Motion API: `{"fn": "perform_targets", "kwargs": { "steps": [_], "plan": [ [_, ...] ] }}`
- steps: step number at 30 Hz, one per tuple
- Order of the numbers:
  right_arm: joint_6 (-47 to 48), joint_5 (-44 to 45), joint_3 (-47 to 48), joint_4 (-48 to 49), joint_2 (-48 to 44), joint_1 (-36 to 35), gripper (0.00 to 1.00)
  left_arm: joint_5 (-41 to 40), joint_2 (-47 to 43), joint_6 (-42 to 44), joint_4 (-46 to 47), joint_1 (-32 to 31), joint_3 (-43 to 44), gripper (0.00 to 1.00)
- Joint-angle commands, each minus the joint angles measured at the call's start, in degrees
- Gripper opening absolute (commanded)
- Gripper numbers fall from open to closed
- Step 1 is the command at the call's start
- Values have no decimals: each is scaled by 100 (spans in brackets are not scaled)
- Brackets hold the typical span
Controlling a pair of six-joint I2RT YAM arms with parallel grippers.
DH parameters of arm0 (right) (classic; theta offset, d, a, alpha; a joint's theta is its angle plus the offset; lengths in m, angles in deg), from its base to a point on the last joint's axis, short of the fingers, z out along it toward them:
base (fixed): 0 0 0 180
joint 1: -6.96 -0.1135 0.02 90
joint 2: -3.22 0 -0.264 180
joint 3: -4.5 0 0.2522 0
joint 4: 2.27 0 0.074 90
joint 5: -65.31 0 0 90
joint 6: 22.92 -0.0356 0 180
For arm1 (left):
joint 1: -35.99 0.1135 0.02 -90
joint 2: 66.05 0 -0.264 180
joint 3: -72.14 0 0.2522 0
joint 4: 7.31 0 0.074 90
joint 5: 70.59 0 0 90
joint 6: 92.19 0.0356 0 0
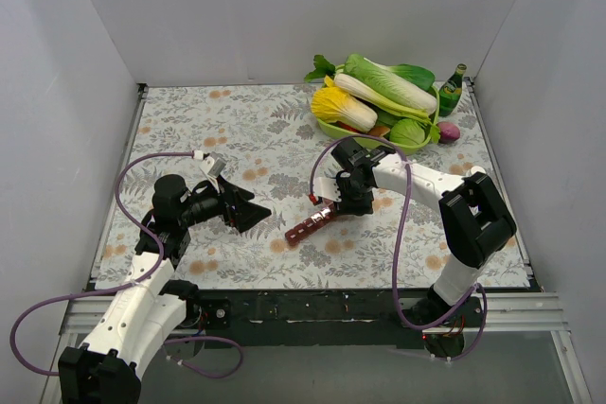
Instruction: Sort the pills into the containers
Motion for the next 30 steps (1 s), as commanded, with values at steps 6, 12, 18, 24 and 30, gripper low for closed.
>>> {"fn": "perform_targets", "kwargs": {
  "steps": [6,12,18,24,30],
  "plan": [
    [70,34,234,-247,77,-44,1,75,-36,69,99,-23,-29,98],
    [35,17,278,-248,77,-61,1,66,-36,77,90,-23,-37,98],
    [8,52,278,-204,25,-61,1,66,-37,77,90,-23,-37,98],
    [17,122,261,-239,77,-61,1,84,-45,69,90,-23,-37,98],
    [17,96,278,-274,103,-70,1,84,-28,69,90,-23,-37,98]
  ]
}}
